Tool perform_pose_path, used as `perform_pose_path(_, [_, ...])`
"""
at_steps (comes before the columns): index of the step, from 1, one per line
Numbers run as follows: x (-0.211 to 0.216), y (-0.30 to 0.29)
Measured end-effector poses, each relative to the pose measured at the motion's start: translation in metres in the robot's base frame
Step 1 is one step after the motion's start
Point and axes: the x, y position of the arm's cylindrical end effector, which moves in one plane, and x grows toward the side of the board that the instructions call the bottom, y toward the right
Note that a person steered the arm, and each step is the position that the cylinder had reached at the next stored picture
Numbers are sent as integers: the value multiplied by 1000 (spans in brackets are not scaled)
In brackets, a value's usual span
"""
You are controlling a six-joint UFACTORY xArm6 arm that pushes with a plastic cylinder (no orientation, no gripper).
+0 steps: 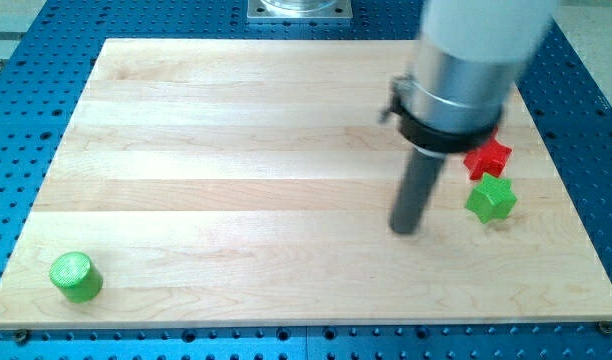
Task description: Move the green circle below the green star
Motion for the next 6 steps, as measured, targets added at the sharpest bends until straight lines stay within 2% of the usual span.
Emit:
perform_pose_path(1, [-45, -69])
perform_pose_path(2, [-52, -183])
perform_pose_path(3, [-39, -287])
perform_pose_path(4, [5, -367])
perform_pose_path(5, [37, -392])
perform_pose_path(6, [74, -374])
